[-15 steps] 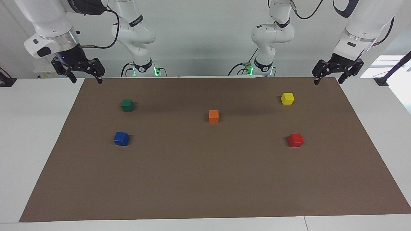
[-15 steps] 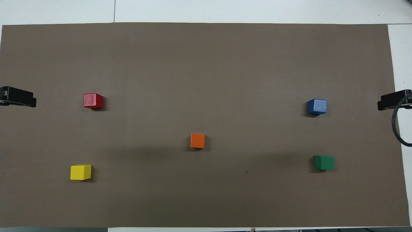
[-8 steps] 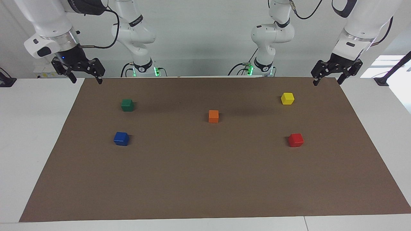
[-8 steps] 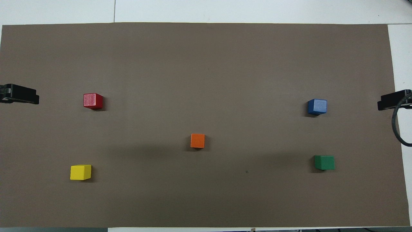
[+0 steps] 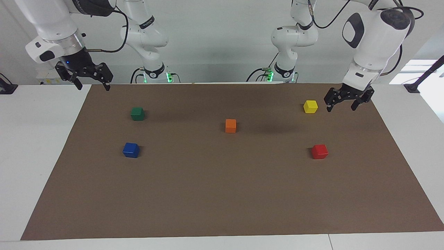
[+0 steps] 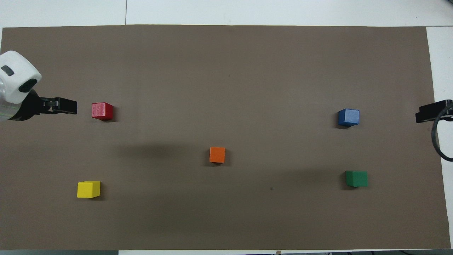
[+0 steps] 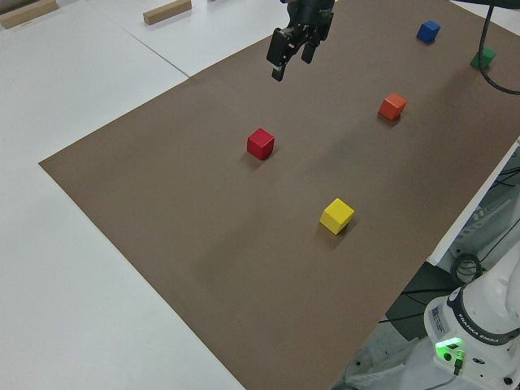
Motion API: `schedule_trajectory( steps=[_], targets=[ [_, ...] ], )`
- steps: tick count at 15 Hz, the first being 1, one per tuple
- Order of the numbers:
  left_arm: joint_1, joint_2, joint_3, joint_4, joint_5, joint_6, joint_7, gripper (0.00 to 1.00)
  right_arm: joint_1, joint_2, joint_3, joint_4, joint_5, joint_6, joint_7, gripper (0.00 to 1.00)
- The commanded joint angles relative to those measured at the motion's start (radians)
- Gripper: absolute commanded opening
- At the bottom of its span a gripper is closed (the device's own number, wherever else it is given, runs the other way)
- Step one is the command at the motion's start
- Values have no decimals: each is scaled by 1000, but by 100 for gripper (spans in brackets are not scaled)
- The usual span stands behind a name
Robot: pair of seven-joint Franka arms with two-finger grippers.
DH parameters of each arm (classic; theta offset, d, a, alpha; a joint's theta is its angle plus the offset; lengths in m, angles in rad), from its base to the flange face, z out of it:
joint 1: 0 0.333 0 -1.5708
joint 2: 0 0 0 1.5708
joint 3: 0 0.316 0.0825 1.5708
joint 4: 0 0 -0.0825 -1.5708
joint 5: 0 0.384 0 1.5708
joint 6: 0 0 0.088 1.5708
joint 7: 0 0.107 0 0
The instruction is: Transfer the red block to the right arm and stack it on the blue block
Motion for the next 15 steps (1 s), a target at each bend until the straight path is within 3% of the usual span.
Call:
schedule_trajectory(
  steps=[1, 5, 8, 10, 13, 15],
  targets=[
    [-3, 16, 9, -118, -4, 156, -1, 100, -14, -7, 10, -5, 19, -52, -20, 100],
    [-8, 85, 9, -163, -3, 274, -7, 100, -28, -13, 3, 1, 48, -78, -208, 100],
    [2, 153, 9, -175, -3, 380, -4, 100, -118, -16, -29, -20, 237, -86, -385, 100],
    [5, 188, 9, -175, -4, 455, -5, 100, -195, -16, -37, -65, 434, -102, -521, 100],
    [5, 219, 9, -175, -3, 474, -5, 100, -268, -2, -39, -160, 670, -102, -618, 100],
    [5, 243, 9, -175, -3, 474, -2, 100, -334, 74, -39, -221, 865, -130, -733, 100]
  ],
)
